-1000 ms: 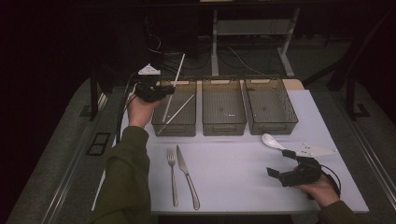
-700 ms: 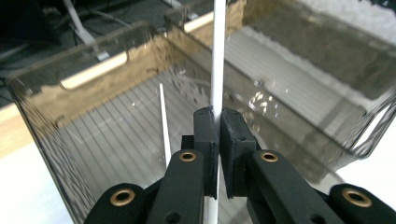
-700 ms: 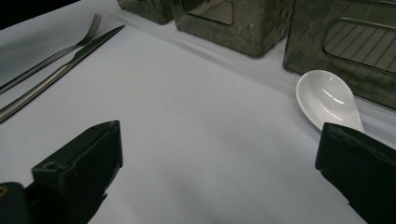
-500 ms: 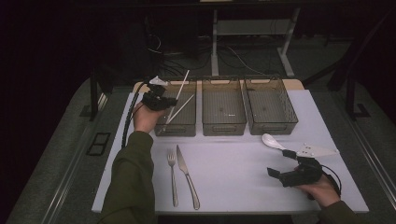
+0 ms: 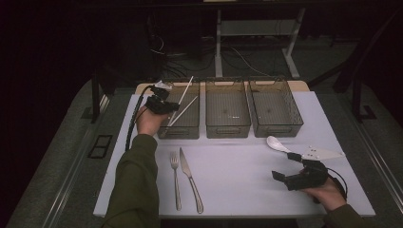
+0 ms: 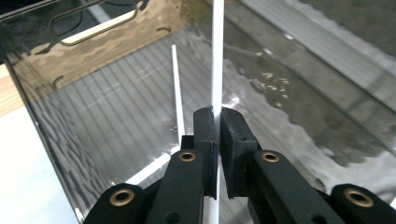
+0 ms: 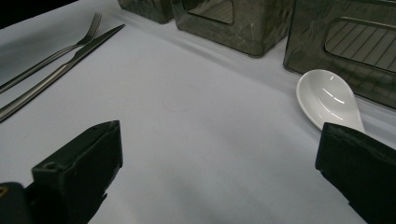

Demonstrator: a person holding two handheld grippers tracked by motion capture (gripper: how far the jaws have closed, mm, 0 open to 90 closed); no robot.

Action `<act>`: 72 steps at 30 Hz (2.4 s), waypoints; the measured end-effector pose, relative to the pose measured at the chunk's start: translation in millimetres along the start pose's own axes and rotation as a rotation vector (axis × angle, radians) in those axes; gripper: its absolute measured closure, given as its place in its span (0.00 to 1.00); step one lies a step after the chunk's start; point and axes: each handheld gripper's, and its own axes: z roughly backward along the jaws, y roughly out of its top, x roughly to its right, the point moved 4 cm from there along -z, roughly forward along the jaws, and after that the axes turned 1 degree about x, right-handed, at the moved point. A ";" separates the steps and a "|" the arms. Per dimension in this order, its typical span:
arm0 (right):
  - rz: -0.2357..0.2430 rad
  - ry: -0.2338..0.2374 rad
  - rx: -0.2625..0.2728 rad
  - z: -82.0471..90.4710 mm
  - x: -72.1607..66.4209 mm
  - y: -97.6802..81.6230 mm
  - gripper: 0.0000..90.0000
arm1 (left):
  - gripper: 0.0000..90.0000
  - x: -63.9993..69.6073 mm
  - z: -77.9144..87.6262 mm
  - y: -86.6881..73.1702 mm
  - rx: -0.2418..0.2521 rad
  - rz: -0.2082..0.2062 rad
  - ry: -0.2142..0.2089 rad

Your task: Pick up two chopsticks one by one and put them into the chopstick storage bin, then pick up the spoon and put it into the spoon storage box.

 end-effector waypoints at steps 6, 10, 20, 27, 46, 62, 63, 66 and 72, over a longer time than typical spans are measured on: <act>-0.001 0.000 0.003 1.0 0.3 0.1 0.01 | 0.93 -3.3 -9.2 -2.9 -0.031 0.020 0.037; -0.006 0.000 0.005 2.1 0.3 0.3 0.01 | 0.93 -2.3 -14.4 -4.1 -0.048 0.016 0.046; -0.004 0.002 0.006 3.0 0.5 0.4 0.01 | 0.89 -1.7 -17.2 -4.1 -0.059 0.026 0.074; -0.003 0.003 0.007 3.1 0.3 0.5 0.01 | 0.84 1.2 -12.8 -0.6 -0.034 0.017 0.067; 0.008 -0.001 -0.003 -0.2 1.0 0.3 0.01 | 0.48 43.6 41.1 11.9 0.120 -0.035 -0.167; 0.002 0.009 -0.006 0.3 -0.5 0.4 0.01 | 0.33 90.3 68.0 -36.0 0.185 -0.096 -0.228; 0.002 0.009 -0.005 0.5 -0.5 0.4 0.01 | 0.32 92.1 69.3 -39.3 0.188 -0.098 -0.228; 0.001 0.010 0.001 0.8 -0.8 1.0 0.01 | 0.27 98.1 73.4 -48.9 0.202 -0.102 -0.227; 0.001 0.015 -0.005 0.6 -1.8 0.9 0.01 | 0.21 109.9 77.2 -72.7 0.206 -0.128 -0.229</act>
